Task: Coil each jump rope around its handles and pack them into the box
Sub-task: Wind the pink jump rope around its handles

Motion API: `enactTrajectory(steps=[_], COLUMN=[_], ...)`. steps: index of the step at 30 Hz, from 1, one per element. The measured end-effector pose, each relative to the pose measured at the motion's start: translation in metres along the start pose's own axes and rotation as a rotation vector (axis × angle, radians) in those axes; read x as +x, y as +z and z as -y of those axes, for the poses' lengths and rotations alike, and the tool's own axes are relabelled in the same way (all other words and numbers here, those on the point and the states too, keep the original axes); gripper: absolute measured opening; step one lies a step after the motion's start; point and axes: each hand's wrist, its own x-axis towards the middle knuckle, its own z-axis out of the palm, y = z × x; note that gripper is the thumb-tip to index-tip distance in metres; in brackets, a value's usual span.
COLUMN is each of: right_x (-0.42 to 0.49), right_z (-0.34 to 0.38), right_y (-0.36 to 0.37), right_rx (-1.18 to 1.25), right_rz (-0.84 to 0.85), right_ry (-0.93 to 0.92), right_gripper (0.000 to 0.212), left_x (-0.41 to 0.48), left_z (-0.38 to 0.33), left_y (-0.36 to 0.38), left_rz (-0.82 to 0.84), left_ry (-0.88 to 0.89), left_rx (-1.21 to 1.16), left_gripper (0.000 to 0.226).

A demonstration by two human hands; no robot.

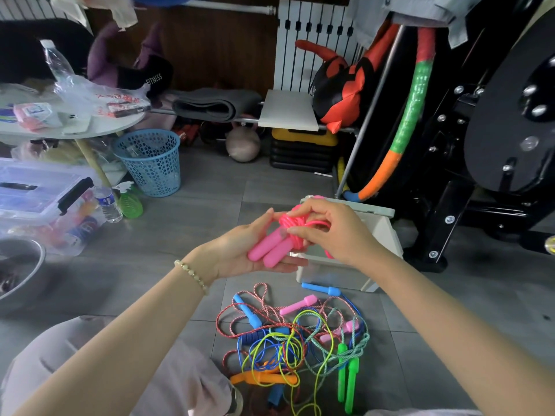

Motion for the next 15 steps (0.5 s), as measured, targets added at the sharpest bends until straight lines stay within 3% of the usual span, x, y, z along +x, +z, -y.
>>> enactTrajectory(steps=[3,6,11,15], right_x=[-0.005,-0.008,-0.011,-0.013], right_z=[0.002,0.001,0.004,0.008], right_y=[0.005,0.008,0.013,0.019], right_rx=[0.076,0.105,0.158,0.285], right_rz=[0.006,-0.005,-0.09,-0.171], right_ry=[-0.002,0.004,0.05,0.171], right_gripper=[0.02,0.021,0.016,0.019], left_x=[0.0,0.0,0.004,0.001], left_z=[0.001,0.003,0.008,0.01], left_y=[0.006,0.009,0.009,0.013], left_rz=[-0.031,-0.024,-0.162,-0.26], left_ry=[0.007,0.063,0.329,0.428], left_rx=[-0.131,-0.118,0.188,0.348], left_gripper=[0.047,0.042,0.031,0.022])
